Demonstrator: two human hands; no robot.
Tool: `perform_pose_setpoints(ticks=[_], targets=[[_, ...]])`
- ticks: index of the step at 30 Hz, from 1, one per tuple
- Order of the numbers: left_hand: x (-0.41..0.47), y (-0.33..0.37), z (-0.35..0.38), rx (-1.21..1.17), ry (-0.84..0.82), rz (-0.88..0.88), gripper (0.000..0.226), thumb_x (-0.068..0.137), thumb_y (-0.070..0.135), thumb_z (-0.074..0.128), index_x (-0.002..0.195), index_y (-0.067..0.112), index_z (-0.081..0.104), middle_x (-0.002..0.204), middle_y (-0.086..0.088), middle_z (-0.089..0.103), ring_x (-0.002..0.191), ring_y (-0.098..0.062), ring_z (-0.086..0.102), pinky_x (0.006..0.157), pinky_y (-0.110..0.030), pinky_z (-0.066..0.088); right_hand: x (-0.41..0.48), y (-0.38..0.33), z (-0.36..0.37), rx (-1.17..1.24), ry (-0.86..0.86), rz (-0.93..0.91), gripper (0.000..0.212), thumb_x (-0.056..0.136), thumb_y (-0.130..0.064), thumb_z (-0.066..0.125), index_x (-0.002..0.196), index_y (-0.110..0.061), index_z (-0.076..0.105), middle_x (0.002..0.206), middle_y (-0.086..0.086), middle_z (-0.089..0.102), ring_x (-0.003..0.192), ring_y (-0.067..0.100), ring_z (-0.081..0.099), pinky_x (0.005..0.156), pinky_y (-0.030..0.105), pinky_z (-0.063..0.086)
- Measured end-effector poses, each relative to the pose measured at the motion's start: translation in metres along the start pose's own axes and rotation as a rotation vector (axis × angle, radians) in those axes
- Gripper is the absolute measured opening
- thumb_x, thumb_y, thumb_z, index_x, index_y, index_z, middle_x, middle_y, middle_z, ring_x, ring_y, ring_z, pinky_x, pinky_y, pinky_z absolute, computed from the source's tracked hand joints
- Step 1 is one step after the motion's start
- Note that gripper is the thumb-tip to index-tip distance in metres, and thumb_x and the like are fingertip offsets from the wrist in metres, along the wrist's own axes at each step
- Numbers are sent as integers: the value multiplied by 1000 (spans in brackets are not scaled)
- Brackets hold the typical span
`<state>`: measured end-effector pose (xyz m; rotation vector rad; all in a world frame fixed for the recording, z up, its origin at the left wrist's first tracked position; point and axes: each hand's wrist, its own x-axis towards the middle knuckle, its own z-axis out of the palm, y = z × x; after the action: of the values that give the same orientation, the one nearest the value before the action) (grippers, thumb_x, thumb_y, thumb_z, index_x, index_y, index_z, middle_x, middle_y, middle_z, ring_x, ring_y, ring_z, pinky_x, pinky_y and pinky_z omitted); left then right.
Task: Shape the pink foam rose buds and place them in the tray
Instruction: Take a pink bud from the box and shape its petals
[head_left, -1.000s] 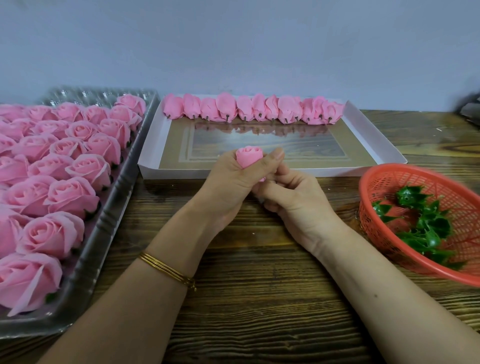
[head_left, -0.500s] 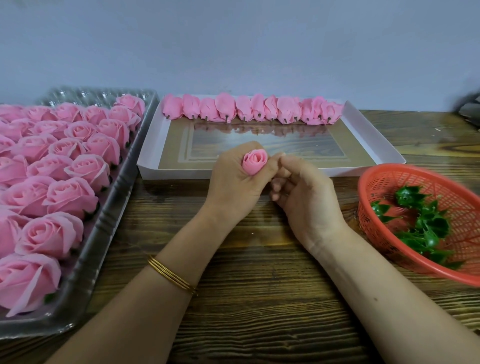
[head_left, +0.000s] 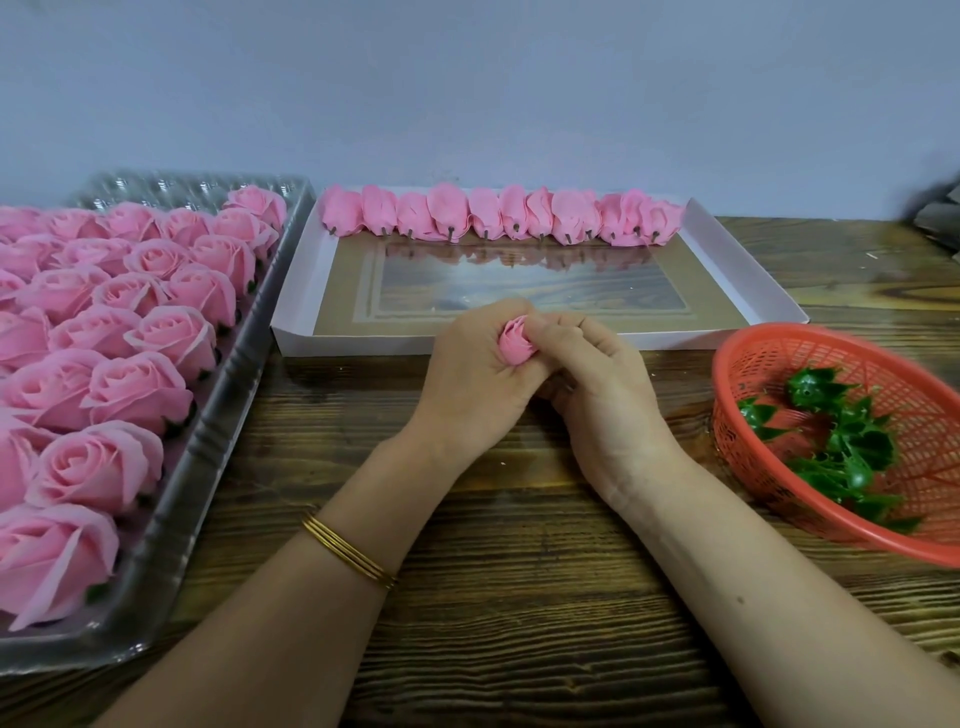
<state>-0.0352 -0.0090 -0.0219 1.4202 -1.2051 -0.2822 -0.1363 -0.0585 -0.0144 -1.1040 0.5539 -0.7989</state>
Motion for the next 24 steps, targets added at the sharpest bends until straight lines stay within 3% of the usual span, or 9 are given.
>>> perform_pose_setpoints(ticks=[5, 8, 18, 22, 24], targets=[[0, -1, 1, 33, -1, -20, 25, 86, 20, 70, 74, -2, 64, 70, -16, 63, 69, -29, 60, 63, -47, 46, 1, 2, -1, -80, 22, -3, 12, 74, -24, 72, 78, -13, 68, 82, 10, 70, 84, 21, 66, 82, 37, 51], [-1, 2, 0, 23, -8, -12, 32, 84, 28, 66, 72, -2, 62, 70, -17, 64, 69, -31, 60, 63, -49, 47, 0, 2, -2, -95, 13, -7, 17, 74, -24, 72, 81, -10, 68, 85, 12, 70, 86, 22, 67, 85, 40, 52], [-1, 3, -1, 33, -28, -32, 27, 91, 21, 67, 74, -1, 65, 69, -13, 65, 69, -26, 61, 64, -48, 48, -1, 2, -1, -128, 17, 5, 27, 74, -27, 73, 88, -5, 69, 89, 15, 71, 91, 26, 68, 91, 45, 52], [-1, 4, 0, -67, 30, -89, 33, 86, 29, 66, 70, 0, 61, 66, -13, 61, 64, -28, 58, 58, -43, 50, -1, 0, 1, 10, 31, 30, 23, 93, -25, 56, 91, -5, 68, 84, 7, 72, 81, 13, 68, 70, 25, 56], [1, 4, 1, -76, 63, -102, 35, 89, 28, 67, 64, 6, 56, 58, -2, 55, 56, -16, 52, 55, -35, 46, -1, 0, 2, 70, 59, 46, 27, 98, -20, 46, 87, -8, 68, 76, 2, 69, 71, 9, 65, 63, 20, 53]])
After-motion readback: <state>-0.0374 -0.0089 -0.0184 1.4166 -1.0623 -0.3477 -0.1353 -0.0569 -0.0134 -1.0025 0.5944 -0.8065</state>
